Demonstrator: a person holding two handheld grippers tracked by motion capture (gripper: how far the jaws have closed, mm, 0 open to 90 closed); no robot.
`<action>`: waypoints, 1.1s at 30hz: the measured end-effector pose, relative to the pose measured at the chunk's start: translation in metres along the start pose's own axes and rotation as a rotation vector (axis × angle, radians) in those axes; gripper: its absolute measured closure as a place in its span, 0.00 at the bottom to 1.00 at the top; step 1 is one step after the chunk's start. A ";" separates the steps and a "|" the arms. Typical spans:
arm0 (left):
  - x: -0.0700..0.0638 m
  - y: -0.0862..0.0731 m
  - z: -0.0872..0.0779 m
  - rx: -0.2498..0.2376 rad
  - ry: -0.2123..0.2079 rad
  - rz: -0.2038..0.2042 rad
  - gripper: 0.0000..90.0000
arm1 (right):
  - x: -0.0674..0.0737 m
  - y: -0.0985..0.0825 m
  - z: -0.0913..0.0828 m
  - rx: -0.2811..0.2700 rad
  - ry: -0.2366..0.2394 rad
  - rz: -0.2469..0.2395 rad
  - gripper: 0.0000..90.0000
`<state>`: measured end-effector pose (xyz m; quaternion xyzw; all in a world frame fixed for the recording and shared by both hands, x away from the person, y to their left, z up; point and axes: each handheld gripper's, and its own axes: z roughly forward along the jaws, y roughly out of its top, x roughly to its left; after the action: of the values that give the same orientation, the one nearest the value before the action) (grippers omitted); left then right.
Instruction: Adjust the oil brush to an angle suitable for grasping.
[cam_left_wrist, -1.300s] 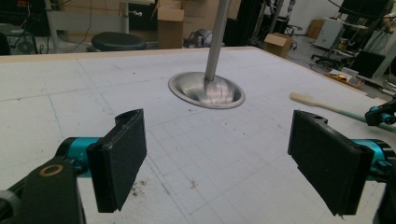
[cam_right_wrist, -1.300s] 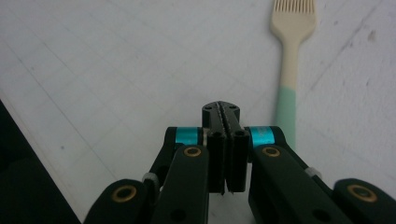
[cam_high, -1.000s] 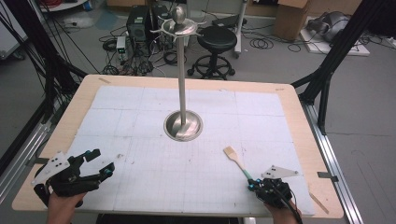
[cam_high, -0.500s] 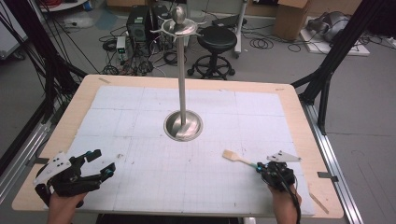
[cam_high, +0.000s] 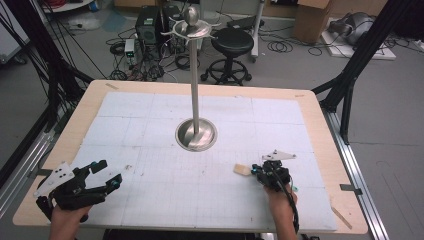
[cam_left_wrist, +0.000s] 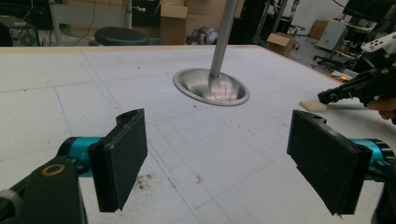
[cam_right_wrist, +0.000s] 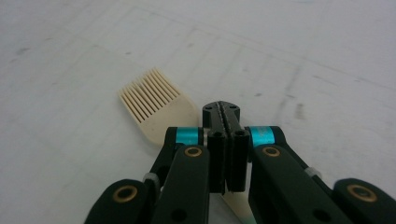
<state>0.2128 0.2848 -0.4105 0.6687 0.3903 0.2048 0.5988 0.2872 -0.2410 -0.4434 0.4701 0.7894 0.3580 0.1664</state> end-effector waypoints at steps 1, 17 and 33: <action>0.000 0.000 0.000 0.000 0.000 0.000 0.23 | 0.003 -0.001 0.001 0.000 0.032 -0.003 1.00; 0.002 0.000 -0.001 0.001 0.007 -0.005 0.23 | 0.035 0.007 -0.007 -0.098 0.174 -0.126 1.00; 0.000 -0.001 0.001 0.002 0.008 -0.008 0.23 | 0.008 -0.035 -0.036 0.020 0.160 -0.150 1.00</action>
<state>0.2131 0.2838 -0.4114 0.6670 0.3954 0.2046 0.5974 0.2394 -0.2596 -0.4431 0.3811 0.8366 0.3732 0.1245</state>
